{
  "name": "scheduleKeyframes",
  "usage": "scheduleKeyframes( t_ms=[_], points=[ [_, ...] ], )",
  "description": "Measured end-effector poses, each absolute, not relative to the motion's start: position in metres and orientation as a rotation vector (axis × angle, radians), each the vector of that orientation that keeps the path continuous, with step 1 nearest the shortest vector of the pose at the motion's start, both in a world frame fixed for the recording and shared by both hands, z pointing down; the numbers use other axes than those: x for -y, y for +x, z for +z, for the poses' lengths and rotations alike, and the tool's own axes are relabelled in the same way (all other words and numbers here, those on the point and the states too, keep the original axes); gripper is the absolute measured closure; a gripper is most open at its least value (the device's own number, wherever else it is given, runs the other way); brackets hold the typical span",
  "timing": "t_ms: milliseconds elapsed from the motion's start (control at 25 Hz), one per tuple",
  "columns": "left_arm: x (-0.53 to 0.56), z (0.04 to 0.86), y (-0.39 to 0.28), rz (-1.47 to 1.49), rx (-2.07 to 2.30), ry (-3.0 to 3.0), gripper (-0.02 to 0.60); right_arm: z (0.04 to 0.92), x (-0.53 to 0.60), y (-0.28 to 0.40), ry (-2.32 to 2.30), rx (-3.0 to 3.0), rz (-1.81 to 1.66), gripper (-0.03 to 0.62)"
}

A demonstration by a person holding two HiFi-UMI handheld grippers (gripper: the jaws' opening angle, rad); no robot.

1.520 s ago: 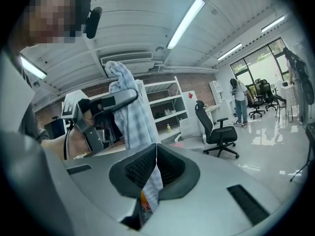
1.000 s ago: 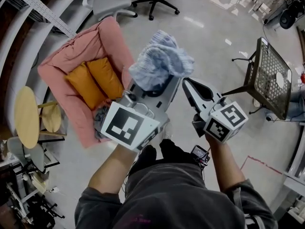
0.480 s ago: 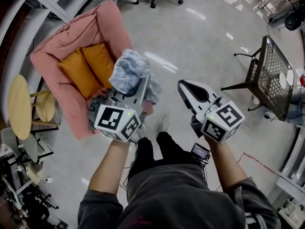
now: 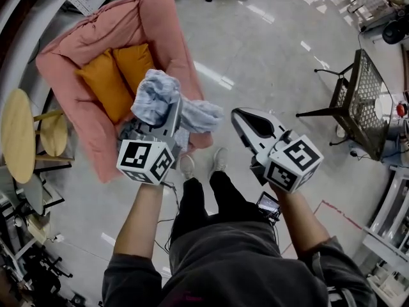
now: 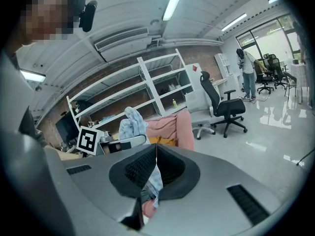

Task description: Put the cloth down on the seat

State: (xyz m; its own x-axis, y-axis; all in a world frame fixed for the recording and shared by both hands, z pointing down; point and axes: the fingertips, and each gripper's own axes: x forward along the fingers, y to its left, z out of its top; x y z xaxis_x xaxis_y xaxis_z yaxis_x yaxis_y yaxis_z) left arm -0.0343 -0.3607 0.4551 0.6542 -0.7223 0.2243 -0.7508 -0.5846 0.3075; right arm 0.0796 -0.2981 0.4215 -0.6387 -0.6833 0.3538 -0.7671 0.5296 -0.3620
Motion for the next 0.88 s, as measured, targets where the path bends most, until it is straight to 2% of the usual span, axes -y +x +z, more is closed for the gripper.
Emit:
scheduleKeyframes(
  t_ms=[480, 640, 880],
  points=[
    [0.364, 0.550, -0.126, 0.435, 1.252, 2.464, 0.529, 0.460, 0.296, 0.036, 1.208, 2.531, 0.781, 0.579],
    [0.360, 0.580, -0.107, 0.516, 1.207, 2.491, 0.529, 0.487, 0.301, 0.038, 1.200, 2.496, 0.813, 0.579],
    [0.349, 0.621, -0.042, 0.560, 1.093, 2.511, 0.528, 0.515, 0.305, 0.053, 1.171, 2.459, 0.871, 0.579]
  ],
)
